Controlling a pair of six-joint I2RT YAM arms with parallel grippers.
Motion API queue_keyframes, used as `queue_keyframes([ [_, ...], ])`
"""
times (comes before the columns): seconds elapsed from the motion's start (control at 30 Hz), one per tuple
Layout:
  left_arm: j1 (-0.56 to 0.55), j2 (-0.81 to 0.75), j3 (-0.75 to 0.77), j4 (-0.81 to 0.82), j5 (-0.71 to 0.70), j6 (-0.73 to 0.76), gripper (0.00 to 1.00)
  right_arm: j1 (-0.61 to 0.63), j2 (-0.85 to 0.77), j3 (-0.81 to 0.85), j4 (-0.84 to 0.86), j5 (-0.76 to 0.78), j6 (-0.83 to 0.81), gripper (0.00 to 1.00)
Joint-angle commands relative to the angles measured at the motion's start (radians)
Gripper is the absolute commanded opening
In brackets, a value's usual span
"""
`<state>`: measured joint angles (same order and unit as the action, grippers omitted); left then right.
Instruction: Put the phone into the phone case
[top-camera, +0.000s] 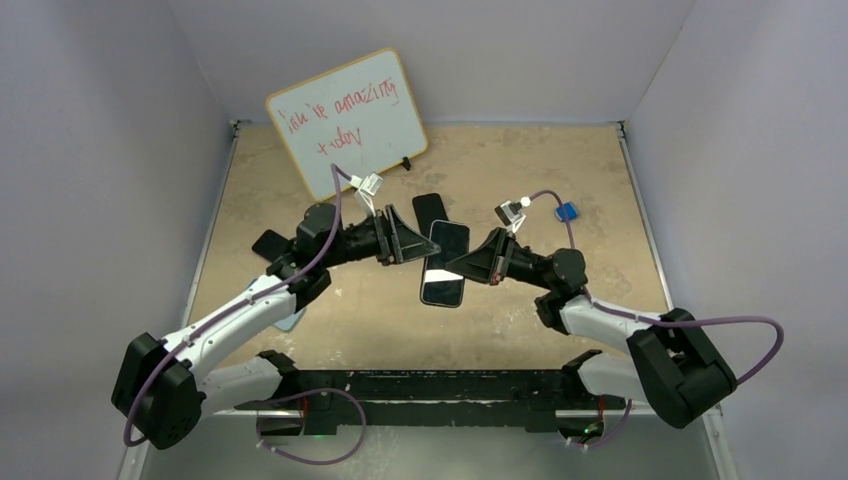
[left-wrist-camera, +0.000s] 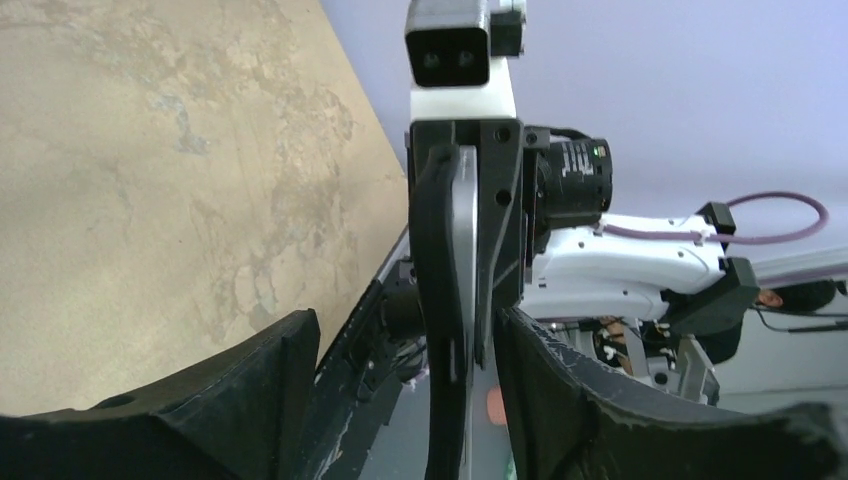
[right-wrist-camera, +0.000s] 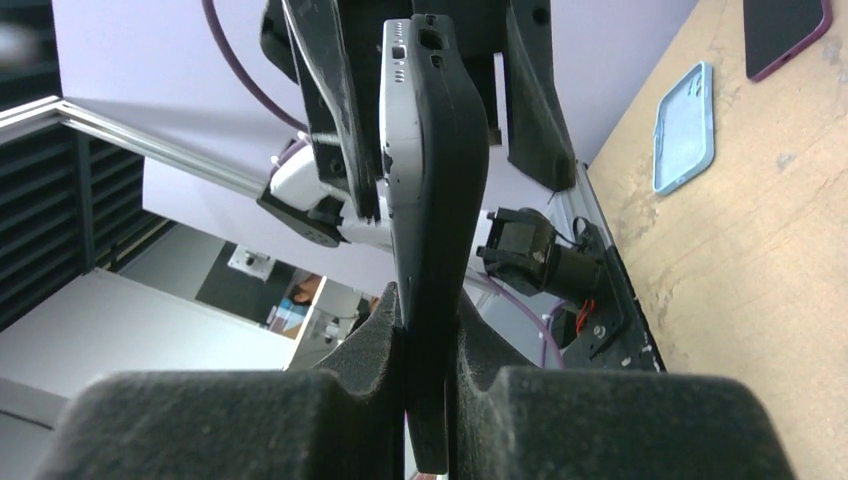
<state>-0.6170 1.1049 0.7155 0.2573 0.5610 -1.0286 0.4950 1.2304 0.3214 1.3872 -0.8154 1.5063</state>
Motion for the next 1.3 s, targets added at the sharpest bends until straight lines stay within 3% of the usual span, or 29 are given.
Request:
queue_keyframes([
  [0.0,0.001,-0.02,-0.068,0.126,0.134,-0.019,0.67,0.002,-0.043,0.048,0.076,0.115,0.001,0.0],
  [0.17,0.0,-0.08,-0.163,0.266,0.191,-0.083,0.68,0.002,-0.046,0.084,0.036,0.155,-0.028,0.0],
  [0.23,-0.001,-0.086,-0.19,0.34,0.192,-0.123,0.6,0.002,-0.039,0.096,0.031,0.16,-0.035,0.0],
  [0.3,0.001,-0.086,-0.198,0.343,0.19,-0.122,0.38,0.002,-0.031,0.108,0.015,0.156,-0.043,0.0],
  [0.33,0.001,-0.084,-0.185,0.302,0.183,-0.095,0.17,0.002,-0.027,0.113,0.001,0.152,-0.044,0.0],
  [0.37,0.002,-0.08,-0.166,0.229,0.173,-0.054,0.04,0.003,-0.026,0.117,-0.012,0.149,-0.048,0.04],
  [0.4,0.001,-0.073,-0.144,0.152,0.16,0.003,0.0,0.002,-0.029,0.125,-0.032,0.146,-0.062,0.09],
  [0.53,0.001,-0.056,-0.093,-0.037,0.141,0.165,0.0,0.003,-0.062,0.152,-0.166,0.144,-0.151,0.35],
  [0.63,0.001,-0.066,-0.099,-0.031,0.171,0.204,0.0,-0.002,-0.099,0.167,-0.239,0.155,-0.193,0.43],
  [0.77,0.0,-0.066,-0.109,0.023,0.249,0.233,0.0,-0.009,-0.13,0.198,-0.305,0.169,-0.247,0.45],
  [1.1,0.001,-0.074,-0.176,0.162,0.325,0.214,0.0,-0.048,-0.117,0.22,-0.193,0.124,-0.194,0.48],
  [1.2,0.0,-0.073,-0.18,0.167,0.323,0.214,0.0,-0.048,-0.105,0.212,-0.151,0.124,-0.174,0.43],
  [1.27,0.0,-0.076,-0.181,0.164,0.316,0.22,0.0,-0.05,-0.097,0.206,-0.132,0.122,-0.169,0.33],
])
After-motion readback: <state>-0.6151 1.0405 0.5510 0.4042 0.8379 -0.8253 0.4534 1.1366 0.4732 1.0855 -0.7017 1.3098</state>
